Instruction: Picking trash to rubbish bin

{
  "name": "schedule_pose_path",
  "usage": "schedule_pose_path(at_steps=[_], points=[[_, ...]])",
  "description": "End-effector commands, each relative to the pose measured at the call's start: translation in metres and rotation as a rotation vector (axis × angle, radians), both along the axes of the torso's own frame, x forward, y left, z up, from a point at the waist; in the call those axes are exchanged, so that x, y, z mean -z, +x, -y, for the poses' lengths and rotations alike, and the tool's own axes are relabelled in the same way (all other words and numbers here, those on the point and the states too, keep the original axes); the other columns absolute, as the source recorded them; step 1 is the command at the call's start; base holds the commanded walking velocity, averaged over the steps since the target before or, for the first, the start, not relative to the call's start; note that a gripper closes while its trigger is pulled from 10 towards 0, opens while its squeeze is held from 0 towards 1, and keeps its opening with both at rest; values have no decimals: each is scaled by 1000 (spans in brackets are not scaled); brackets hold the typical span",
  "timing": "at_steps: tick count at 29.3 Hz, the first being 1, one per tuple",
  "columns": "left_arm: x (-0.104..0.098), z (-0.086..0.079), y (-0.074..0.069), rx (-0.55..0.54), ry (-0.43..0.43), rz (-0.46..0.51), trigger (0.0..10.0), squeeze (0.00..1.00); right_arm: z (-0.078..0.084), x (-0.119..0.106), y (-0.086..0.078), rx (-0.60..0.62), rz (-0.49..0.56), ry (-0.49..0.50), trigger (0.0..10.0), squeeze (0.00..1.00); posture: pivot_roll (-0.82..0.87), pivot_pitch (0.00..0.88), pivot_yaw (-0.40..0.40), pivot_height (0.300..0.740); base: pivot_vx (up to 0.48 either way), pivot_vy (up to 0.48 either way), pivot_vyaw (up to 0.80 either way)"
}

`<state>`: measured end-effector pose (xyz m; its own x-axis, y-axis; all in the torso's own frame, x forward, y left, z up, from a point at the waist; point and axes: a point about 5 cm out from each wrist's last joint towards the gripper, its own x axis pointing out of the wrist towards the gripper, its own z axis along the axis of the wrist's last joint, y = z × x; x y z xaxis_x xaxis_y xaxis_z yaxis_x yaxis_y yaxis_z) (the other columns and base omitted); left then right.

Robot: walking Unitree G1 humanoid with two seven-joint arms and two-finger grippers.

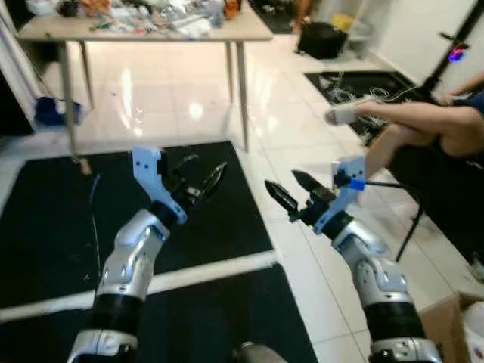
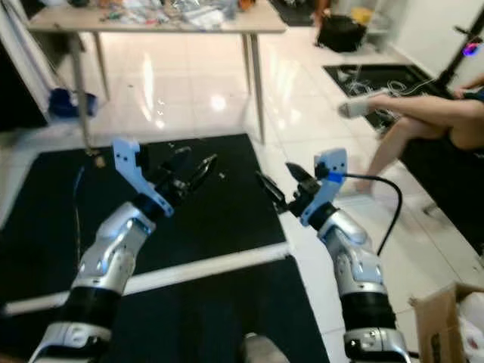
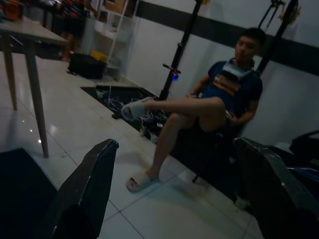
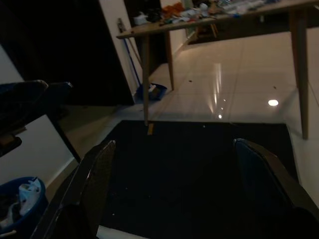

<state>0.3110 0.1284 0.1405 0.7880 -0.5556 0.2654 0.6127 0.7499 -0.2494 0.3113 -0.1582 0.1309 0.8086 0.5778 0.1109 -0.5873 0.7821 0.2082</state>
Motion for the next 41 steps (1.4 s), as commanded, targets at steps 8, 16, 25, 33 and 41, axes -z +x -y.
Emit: schedule_pose_path(at_steps=[8, 16, 25, 33, 41], points=[[2, 1, 0, 6, 18, 5, 10000, 0, 2, 0, 0, 5, 7, -13, 10000, 0, -58, 0, -29, 740, 314, 0, 0], [3, 2, -1, 12, 16, 6, 10000, 0, 2, 1, 0, 8, 8, -21, 10000, 0, -61, 0, -30, 740, 409, 0, 0], [3, 3, -1, 20, 16, 8, 10000, 0, 2, 2, 0, 12, 9, -30, 10000, 0, -62, 0, -30, 740, 423, 0, 0], [2, 3, -1, 20, 17, 11, 10000, 0, 2, 1, 0, 15, 12, -30, 10000, 0, -64, 0, -30, 740, 422, 0, 0], [1, -5, -1, -100, 58, 30, 10000, 0, 4, -1, 1, 43, 37, -71, 10000, 0, -68, 0, -27, 740, 424, 0, 0]])
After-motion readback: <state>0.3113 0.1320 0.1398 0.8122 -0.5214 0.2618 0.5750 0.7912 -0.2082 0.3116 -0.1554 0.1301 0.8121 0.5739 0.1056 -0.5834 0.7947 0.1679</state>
